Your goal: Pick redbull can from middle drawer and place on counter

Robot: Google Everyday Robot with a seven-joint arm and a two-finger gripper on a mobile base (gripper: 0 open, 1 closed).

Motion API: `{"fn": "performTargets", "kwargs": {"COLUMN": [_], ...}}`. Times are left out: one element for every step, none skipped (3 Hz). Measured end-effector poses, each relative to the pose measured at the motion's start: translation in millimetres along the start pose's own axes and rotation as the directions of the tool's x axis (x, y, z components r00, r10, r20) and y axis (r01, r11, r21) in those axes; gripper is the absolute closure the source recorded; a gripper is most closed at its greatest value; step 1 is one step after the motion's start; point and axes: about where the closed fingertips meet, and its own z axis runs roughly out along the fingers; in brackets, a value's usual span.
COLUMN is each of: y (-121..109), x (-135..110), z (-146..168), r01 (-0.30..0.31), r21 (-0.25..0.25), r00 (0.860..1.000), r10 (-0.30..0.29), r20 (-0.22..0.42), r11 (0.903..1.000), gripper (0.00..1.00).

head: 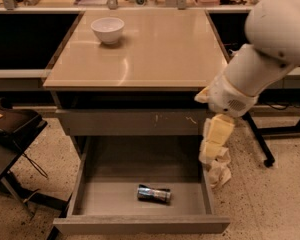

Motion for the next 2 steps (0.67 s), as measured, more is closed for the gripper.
{"fn": "performTargets", "kwargs": {"y": [1.7, 1.8], "x": [-13.2, -13.3], "z": [75.9, 76.4], "r01": [-0.016, -0.016], "r21": [-0.105, -0.105], "r00": [0.997, 0.997], "r10": [0.024, 0.024], "r20": [0.069, 0.069], "r11": [0.9944, 0.9943], "gripper": [0.00, 0.00]}}
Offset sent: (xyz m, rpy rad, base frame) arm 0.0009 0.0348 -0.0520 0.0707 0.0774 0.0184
